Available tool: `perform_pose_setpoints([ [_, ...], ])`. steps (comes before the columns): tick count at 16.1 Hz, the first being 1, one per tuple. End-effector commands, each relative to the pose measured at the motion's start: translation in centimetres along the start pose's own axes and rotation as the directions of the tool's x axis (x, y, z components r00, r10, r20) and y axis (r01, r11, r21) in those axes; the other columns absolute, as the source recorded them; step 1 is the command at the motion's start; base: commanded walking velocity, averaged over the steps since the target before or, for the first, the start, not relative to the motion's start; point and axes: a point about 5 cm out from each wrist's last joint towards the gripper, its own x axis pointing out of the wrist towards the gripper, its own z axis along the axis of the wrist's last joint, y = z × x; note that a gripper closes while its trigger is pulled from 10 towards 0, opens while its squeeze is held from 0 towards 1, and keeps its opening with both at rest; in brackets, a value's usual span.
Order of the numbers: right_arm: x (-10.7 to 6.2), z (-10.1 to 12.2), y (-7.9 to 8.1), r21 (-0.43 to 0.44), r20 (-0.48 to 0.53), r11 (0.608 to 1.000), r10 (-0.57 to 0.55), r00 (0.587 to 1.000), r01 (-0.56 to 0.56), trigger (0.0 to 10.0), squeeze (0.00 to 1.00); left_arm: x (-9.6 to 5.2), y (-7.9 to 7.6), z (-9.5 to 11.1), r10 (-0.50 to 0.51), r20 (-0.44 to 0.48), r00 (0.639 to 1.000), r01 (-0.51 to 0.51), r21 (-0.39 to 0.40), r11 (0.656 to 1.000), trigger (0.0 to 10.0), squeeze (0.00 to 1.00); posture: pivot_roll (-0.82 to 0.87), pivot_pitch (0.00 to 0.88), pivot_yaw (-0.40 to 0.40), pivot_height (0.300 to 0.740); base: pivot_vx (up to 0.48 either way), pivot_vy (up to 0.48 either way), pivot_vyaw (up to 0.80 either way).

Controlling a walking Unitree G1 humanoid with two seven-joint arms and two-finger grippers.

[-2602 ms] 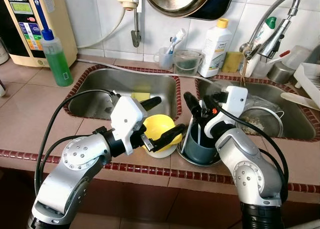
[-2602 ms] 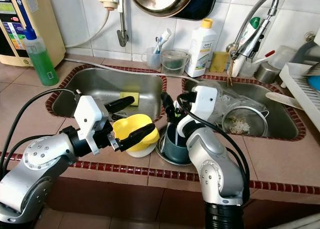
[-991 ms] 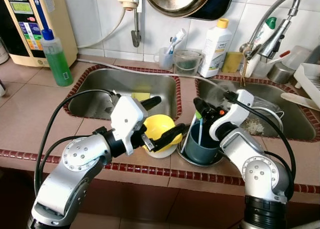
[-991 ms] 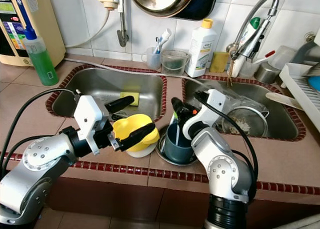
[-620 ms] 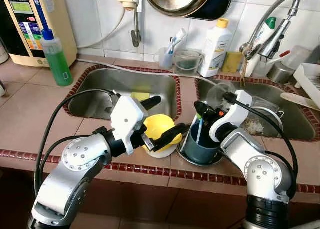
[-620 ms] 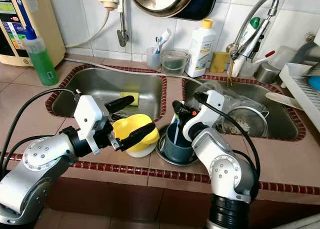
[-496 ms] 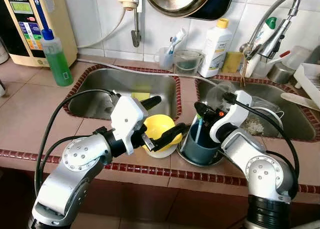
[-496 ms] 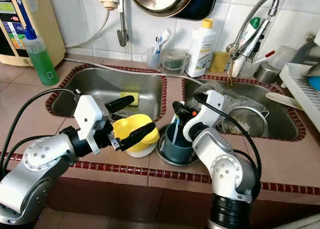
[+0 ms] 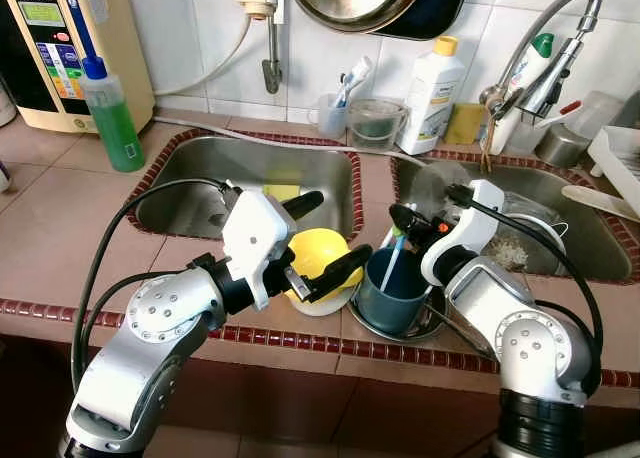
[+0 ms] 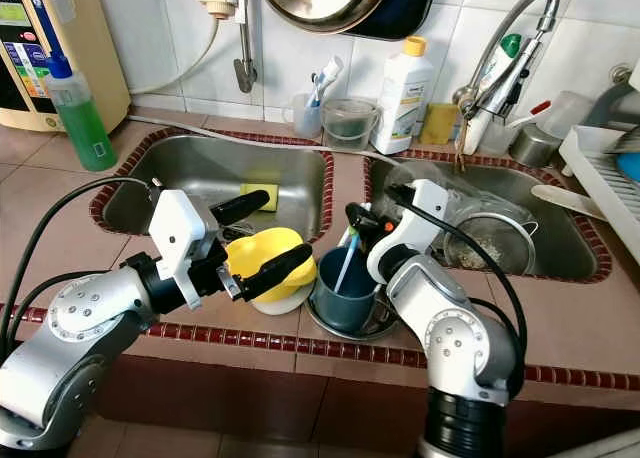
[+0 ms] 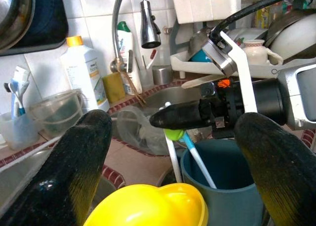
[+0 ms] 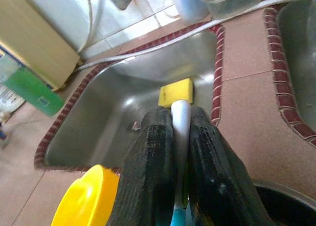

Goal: Kitchen organization

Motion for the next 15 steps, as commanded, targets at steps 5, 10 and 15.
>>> perform_pose_setpoints([
  [5, -0.3, 1.7, 0.4, -0.063, 0.037, 0.997, 0.049, 0.998, -0.047, 10.0, 0.0, 0.1, 0.0, 0.4, 0.001, 0.011, 1.0, -0.001, 0.01, 1.0, 10.0, 0.0, -0.03, 0.016, -0.067, 0.74, 0.0, 0.0, 0.0],
  [10, -0.7, 2.9, 0.9, -0.131, 0.053, 0.979, 0.163, 0.985, -0.155, 10.0, 0.0, 0.2, 0.1, 0.4, 0.004, 0.01, 1.0, -0.004, 0.009, 1.0, 10.0, 0.0, -0.03, 0.015, -0.063, 0.74, 0.0, 0.0, 0.0],
  [15, -1.0, 4.0, 1.5, -0.15, 0.13, 0.963, 0.244, 0.961, -0.224, 0.5, 0.0, 0.2, 0.2, 0.4, 0.007, 0.011, 1.0, -0.007, 0.013, 1.0, 10.0, 0.0, -0.03, 0.01, -0.063, 0.74, 0.0, 0.0, 0.0],
])
